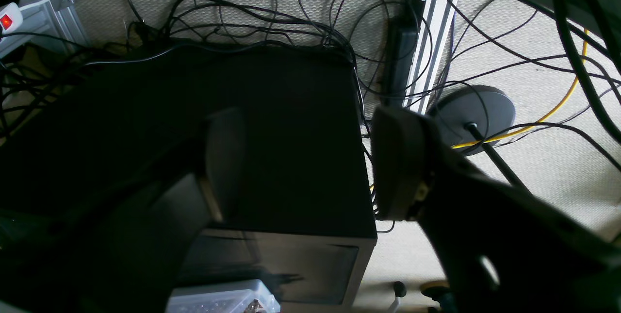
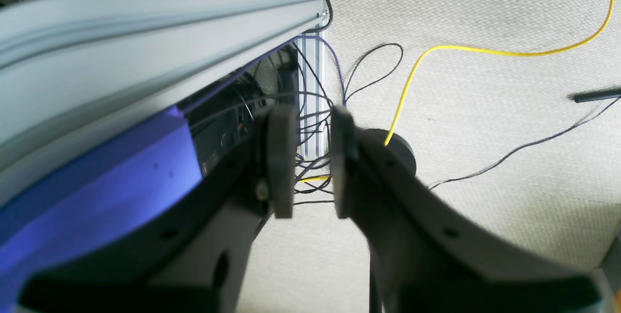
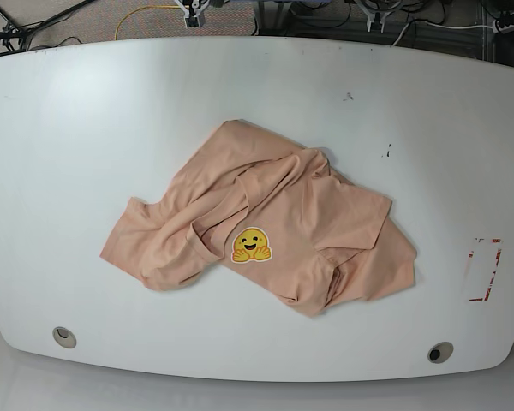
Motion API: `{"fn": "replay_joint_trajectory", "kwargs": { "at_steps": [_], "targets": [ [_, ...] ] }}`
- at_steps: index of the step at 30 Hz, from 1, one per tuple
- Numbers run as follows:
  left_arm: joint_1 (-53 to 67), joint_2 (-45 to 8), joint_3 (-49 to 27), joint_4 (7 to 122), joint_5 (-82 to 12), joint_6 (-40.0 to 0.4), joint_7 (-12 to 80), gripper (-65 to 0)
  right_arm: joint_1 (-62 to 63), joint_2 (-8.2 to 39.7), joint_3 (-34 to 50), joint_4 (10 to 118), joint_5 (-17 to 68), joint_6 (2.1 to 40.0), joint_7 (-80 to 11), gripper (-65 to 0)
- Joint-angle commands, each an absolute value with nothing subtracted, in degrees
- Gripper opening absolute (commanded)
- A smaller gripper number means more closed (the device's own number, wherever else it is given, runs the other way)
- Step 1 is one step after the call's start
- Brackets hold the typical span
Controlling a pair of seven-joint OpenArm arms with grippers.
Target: Fold the T-shirt properly
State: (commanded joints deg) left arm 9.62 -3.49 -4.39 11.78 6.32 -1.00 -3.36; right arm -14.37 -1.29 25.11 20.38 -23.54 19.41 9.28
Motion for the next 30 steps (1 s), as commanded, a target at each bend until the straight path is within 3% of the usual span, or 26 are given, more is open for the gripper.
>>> {"fn": "replay_joint_trajectory", "kwargs": {
  "at_steps": [30],
  "targets": [
    [9.8,-3.7,-4.4,10.8,6.4,-1.1,-3.3,-26.6,-14.8,-1.1,25.1,19.8,-23.8,19.3,9.7,-53.8]
  ]
}}
